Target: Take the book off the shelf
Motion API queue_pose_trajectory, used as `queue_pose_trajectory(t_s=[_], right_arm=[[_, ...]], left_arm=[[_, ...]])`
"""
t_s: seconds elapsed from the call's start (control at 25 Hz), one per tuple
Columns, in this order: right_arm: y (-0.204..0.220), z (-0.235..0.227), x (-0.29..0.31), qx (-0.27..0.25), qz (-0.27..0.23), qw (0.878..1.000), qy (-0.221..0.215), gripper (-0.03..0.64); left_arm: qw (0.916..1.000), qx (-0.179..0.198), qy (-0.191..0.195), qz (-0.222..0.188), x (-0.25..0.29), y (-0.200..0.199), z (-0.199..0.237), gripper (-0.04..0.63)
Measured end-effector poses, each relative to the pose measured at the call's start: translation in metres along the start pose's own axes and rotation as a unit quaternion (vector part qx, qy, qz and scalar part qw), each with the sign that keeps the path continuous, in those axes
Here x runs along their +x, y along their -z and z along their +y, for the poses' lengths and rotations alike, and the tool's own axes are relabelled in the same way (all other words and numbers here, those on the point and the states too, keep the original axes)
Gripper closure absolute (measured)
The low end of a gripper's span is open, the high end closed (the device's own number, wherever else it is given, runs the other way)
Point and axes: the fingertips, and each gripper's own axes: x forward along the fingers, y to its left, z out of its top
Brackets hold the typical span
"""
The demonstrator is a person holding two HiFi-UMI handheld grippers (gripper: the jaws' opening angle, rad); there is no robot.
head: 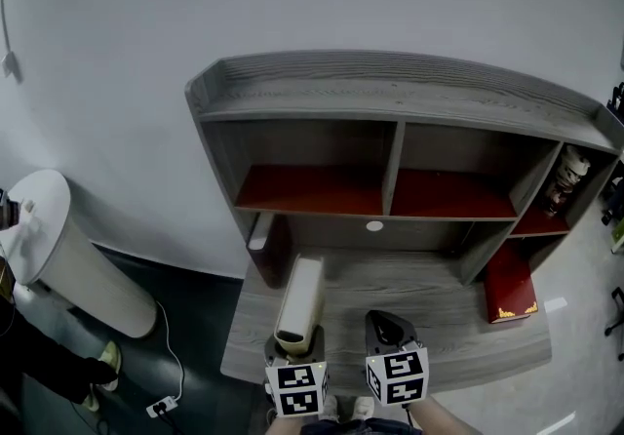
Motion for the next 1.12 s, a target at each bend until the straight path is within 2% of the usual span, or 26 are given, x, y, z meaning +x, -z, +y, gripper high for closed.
queue_pose_trajectory(t_s=[0.28,0.64,1.12], right_arm=[[-0.008,0.007,-0.015,-0.008,-0.019,1.0,-0.013,0.609],[-0.017,0.011,-0.032,-0.002,-0.048,0.998,-0.028,0.611],[-0.013,0.015,-0.038,-0.006,-0.049,0.998,-0.024,0.611]], left_arm=[[0.9999,-0.01,-0.008,-0.005,-0.017,-0.001,0.0,0.376],[0.9999,-0.004,-0.007,-0.013,-0.029,-0.005,-0.011,0.376],[0.9998,-0.015,-0.01,-0.011,-0.034,-0.005,-0.003,0.374]])
